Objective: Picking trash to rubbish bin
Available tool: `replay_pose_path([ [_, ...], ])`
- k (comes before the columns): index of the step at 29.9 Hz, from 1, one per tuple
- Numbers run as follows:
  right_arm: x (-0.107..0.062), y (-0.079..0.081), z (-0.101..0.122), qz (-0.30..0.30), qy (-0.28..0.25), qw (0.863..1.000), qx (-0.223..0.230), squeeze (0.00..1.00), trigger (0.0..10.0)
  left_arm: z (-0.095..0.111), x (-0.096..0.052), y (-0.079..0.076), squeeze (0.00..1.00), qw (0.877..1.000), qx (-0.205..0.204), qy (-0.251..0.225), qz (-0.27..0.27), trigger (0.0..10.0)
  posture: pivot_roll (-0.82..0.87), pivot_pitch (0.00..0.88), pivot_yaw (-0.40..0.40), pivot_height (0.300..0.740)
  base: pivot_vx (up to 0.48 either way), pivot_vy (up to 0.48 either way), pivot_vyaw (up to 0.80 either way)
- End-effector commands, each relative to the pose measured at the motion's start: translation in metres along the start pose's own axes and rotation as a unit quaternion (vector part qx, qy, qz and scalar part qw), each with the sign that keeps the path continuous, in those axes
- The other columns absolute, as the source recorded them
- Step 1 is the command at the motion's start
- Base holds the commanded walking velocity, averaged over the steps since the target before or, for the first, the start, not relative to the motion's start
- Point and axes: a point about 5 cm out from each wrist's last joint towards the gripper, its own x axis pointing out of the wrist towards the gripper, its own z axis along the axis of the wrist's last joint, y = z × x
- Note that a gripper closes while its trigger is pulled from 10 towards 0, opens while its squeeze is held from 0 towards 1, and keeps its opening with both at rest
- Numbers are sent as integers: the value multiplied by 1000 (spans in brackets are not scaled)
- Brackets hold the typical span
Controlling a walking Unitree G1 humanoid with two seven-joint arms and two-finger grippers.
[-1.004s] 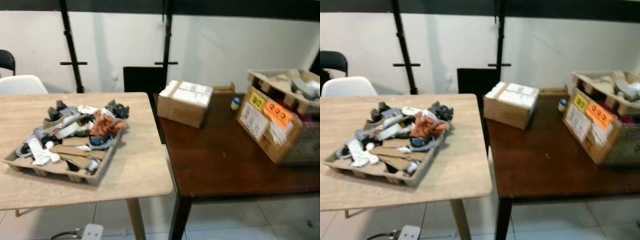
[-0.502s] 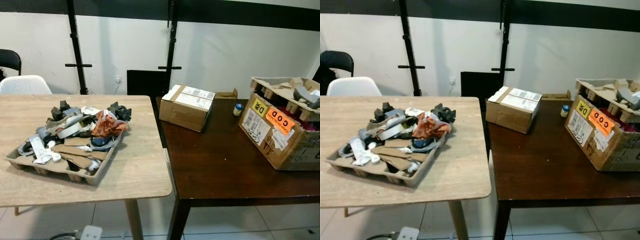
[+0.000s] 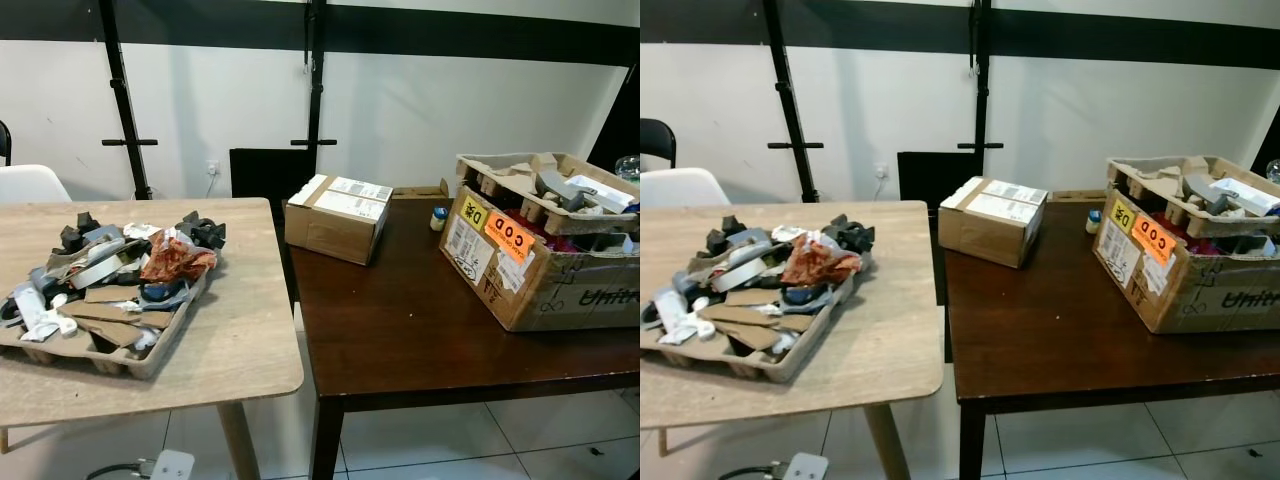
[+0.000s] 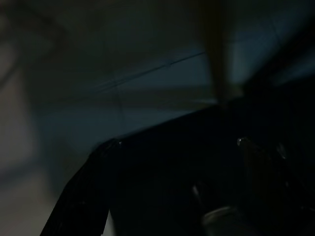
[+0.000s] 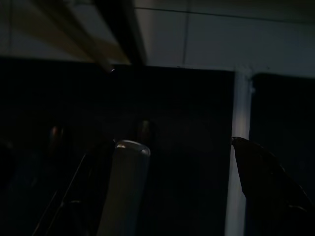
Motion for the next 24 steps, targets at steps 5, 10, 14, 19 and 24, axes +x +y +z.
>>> replay_pose_path([
  [5, -2, 3, 11, 140, 3, 984, -108, 0, 10000, 0, -28, -13, 0, 933, 197, -1, -300, 10000, -40, 114, -37, 740, 0, 0, 0],
  [10, -7, -2, 27, 210, -20, 970, -125, 0, 10000, 38, -41, 5, 0, 921, 198, -38, -333, 10000, -42, 116, -38, 740, 0, 0, 0],
  [14, -15, -4, 52, 294, -57, 946, -123, 0, 10000, 121, -63, 18, 0, 909, 161, -156, -352, 10000, -32, 116, -47, 740, 0, 0, 0],
  [19, -47, 14, 104, 452, -138, 876, -98, 0, 10000, 204, -91, 30, 0, 873, 150, -289, -362, 10000, -36, 114, -38, 740, 0, 0, 0],
  [24, -80, 27, 160, 515, -245, 818, -74, 0, 10000, 255, -103, 40, 0, 860, 133, -390, -303, 10000, -39, 112, -33, 740, 0, 0, 0],
])
